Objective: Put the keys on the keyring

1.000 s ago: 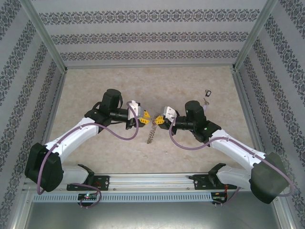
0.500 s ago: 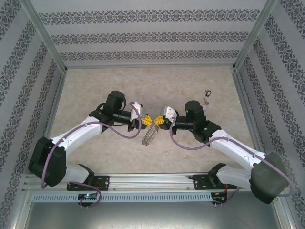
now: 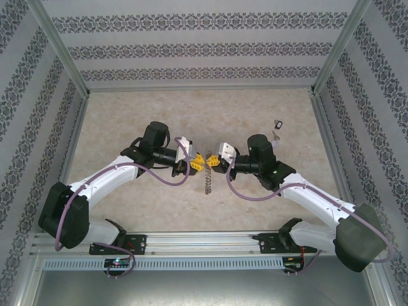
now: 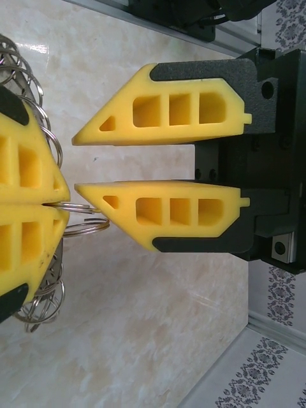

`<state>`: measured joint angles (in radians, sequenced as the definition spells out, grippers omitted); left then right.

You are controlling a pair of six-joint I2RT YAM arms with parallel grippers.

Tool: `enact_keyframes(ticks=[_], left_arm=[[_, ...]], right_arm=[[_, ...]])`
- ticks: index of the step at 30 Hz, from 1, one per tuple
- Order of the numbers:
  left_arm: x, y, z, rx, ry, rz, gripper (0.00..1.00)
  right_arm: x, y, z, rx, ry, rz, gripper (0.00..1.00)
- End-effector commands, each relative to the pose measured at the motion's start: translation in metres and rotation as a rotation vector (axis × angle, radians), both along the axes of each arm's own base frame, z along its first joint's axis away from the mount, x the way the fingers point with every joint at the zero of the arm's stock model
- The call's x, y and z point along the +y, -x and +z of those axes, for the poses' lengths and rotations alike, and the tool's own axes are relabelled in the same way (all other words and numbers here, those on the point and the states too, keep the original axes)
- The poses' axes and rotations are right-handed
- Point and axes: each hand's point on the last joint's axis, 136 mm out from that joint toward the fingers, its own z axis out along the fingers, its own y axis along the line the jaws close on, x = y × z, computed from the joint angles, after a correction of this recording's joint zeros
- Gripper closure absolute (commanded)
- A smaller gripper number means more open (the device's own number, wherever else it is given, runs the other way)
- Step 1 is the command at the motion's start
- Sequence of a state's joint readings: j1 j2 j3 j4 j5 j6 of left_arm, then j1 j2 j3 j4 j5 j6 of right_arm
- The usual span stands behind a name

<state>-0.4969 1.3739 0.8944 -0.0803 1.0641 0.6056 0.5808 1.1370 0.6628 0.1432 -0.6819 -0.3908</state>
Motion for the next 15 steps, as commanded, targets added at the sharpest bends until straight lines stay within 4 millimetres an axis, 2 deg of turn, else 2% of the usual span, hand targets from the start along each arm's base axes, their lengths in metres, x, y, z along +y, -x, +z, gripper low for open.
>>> enact_keyframes(ticks=[1,10,15], left_arm=[[-0.001,-0.002,0.008,-0.062,-0.005,0.006,0.75],[0.006,-0.013,0.001,-0.066,-0.031,0.070,0.74],[0.004,-0.016,0.005,-0.068,-0.018,0.075,0.73]], right_arm=[[0.009,0.010,0.022,-0.068,-0.043,0.063,1.00],[0.008,0.012,0.017,-0.060,-0.034,0.071,1.00],[0.009,0.012,0.015,-0.057,-0.030,0.076,1.00]])
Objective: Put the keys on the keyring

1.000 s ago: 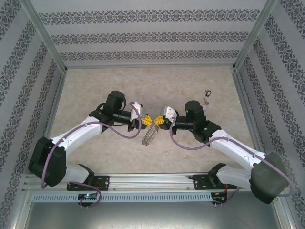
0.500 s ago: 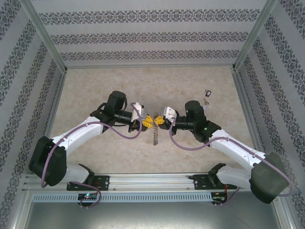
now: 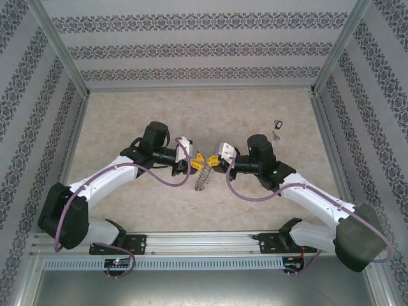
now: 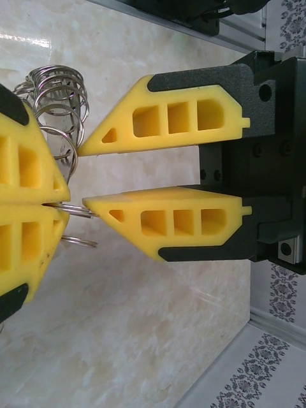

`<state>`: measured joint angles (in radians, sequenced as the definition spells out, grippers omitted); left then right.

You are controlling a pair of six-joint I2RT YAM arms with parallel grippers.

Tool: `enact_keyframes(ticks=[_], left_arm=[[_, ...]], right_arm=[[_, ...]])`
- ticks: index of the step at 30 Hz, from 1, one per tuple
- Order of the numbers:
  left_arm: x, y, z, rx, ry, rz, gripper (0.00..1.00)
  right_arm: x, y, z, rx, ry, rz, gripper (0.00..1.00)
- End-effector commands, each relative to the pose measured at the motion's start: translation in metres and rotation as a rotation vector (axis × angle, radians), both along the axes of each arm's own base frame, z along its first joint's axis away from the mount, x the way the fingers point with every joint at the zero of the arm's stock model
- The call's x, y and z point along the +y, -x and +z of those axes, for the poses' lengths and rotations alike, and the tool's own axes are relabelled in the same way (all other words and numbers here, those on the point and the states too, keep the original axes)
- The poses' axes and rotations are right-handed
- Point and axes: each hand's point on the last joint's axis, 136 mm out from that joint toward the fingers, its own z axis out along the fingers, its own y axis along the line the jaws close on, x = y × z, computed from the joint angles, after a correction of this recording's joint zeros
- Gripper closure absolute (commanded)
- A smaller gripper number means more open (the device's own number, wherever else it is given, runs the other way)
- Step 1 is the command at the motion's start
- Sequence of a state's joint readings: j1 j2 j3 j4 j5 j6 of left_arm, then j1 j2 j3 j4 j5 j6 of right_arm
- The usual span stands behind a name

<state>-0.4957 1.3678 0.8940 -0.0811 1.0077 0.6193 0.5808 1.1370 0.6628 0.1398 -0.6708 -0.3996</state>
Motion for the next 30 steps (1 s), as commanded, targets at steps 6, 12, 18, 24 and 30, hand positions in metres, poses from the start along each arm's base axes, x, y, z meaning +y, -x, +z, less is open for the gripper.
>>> enact_keyframes(ticks=[6,12,18,24,30], left_arm=[[0.000,-0.006,0.010,-0.021,0.027,0.013,0.72],[0.000,-0.007,0.011,-0.023,0.030,0.017,0.71],[0.000,-0.008,0.010,-0.017,0.025,0.025,0.70],[0.000,-0.007,0.012,-0.006,0.011,0.014,0.71],[0.004,0.002,0.005,0.005,-0.003,0.006,0.70]], right_arm=[[0.011,0.012,0.015,-0.048,-0.032,0.084,1.00],[0.012,0.013,0.014,-0.049,-0.026,0.086,1.00],[0.011,0.012,0.013,-0.053,-0.022,0.078,1.00],[0.010,0.008,0.013,-0.057,-0.018,0.053,1.00],[0.008,0.003,0.015,-0.057,-0.031,0.017,1.00]])
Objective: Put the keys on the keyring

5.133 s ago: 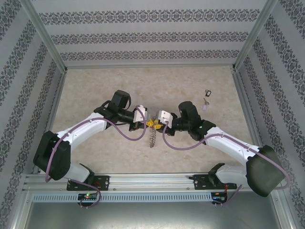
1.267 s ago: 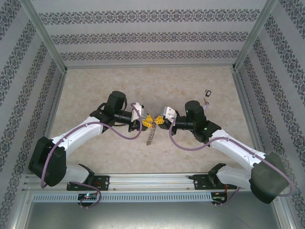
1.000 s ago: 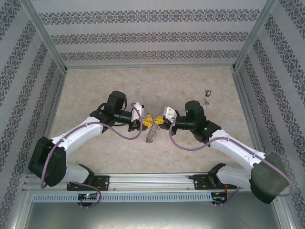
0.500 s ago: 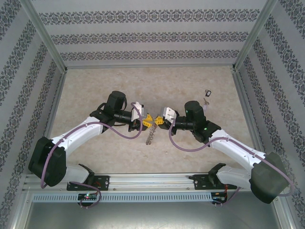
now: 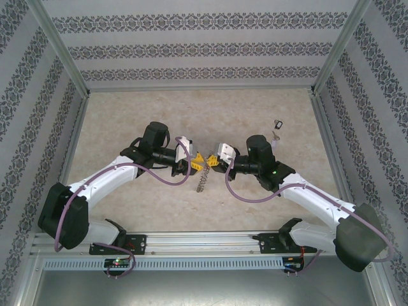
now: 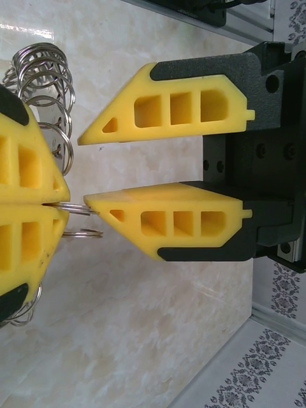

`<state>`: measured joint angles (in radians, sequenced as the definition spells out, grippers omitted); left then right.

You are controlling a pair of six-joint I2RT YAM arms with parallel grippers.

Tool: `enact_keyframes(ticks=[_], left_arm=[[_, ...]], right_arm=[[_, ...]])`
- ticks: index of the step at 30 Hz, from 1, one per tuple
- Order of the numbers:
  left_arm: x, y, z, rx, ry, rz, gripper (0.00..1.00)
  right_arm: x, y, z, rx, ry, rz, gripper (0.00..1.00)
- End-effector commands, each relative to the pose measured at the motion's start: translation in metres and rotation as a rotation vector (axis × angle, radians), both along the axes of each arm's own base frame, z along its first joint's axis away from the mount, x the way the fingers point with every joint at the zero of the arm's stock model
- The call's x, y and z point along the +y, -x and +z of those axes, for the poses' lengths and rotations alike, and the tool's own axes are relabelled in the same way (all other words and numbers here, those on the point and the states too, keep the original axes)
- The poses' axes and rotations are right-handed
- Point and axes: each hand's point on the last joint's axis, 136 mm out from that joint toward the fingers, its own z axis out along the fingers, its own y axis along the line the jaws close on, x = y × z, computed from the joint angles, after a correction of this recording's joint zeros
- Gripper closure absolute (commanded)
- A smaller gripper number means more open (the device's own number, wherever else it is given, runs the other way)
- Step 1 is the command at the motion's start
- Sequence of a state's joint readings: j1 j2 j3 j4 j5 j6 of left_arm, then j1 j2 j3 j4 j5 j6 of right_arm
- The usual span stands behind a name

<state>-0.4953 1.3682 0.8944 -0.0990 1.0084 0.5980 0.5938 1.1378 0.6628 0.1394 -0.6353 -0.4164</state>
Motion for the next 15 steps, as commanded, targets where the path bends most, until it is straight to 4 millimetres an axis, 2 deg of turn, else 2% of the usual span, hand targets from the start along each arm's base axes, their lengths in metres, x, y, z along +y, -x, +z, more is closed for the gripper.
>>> enact_keyframes(ticks=[1,15], left_arm=[[0.004,0.000,0.005,-0.032,-0.001,0.004,0.70],[0.008,-0.010,0.009,-0.067,0.000,0.073,0.70]], right_arm=[[0.007,0.005,0.017,-0.037,-0.046,0.031,1.00],[0.006,0.006,0.014,-0.034,-0.043,0.042,1.00]])
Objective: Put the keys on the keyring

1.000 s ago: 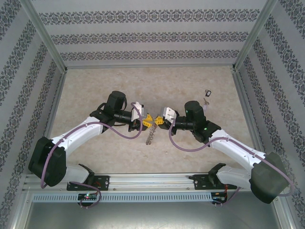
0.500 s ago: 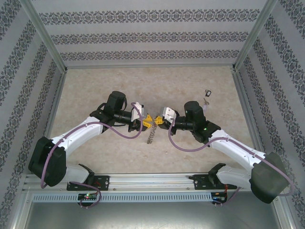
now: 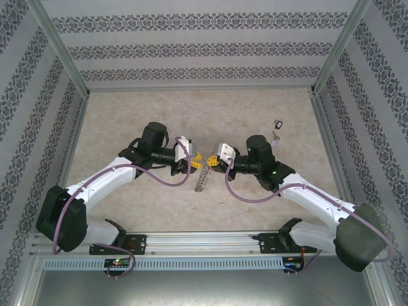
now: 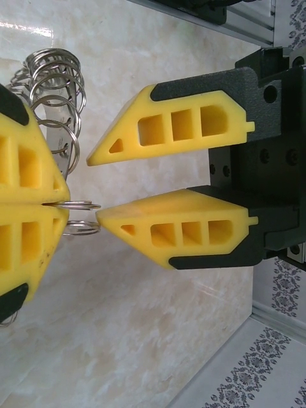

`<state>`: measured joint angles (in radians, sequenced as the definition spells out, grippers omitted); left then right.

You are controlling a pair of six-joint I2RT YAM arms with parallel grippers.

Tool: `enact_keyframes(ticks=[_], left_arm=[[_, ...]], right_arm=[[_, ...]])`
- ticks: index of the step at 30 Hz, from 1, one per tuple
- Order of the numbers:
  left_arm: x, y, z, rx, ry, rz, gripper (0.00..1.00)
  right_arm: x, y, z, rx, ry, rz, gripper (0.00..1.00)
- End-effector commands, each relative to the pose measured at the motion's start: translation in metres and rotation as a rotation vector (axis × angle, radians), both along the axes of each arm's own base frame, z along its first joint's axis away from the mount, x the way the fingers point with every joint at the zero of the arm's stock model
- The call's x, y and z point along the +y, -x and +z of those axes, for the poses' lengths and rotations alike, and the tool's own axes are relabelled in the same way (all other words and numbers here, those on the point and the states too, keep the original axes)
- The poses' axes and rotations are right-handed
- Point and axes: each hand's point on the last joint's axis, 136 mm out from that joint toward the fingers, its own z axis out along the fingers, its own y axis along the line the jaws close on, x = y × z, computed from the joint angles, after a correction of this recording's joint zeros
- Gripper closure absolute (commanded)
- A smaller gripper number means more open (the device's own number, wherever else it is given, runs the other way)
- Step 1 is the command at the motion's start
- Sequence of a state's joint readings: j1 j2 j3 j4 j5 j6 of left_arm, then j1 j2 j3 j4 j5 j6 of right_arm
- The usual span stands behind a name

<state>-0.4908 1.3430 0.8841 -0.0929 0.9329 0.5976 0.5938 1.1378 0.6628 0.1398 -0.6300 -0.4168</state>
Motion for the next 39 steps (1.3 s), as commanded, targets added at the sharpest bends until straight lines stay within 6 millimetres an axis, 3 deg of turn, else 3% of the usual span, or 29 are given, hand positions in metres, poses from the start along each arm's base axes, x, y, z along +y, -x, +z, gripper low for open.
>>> enact_keyframes(ticks=[1,10,22,24,27,32,36,39], left_arm=[[0.000,0.000,0.010,-0.019,0.038,0.001,0.70],[-0.010,0.004,0.016,0.014,0.077,-0.071,0.72],[-0.009,0.009,0.008,0.024,0.046,-0.098,0.78],[-0.009,0.010,0.009,0.015,0.050,-0.107,0.83],[-0.009,0.013,0.011,-0.002,0.054,-0.126,1.00],[-0.008,0.010,0.014,-0.017,0.053,-0.106,1.00],[-0.005,0.001,0.009,-0.037,0.020,-0.045,1.00],[0.000,-0.005,0.001,-0.060,-0.031,-0.006,1.00]], right_arm=[[0.008,0.009,0.014,-0.031,-0.045,0.057,1.00],[0.015,0.008,0.017,-0.047,-0.042,0.076,1.00],[0.012,0.010,0.025,-0.066,-0.067,0.066,1.00],[0.013,0.010,0.027,-0.065,-0.079,0.070,1.00],[0.014,0.011,0.026,-0.066,-0.076,0.076,1.00],[0.015,0.013,0.021,-0.071,-0.044,0.078,1.00],[0.010,0.012,0.008,-0.069,-0.011,0.043,0.67],[0.000,0.011,-0.001,-0.090,0.020,0.007,0.61]])
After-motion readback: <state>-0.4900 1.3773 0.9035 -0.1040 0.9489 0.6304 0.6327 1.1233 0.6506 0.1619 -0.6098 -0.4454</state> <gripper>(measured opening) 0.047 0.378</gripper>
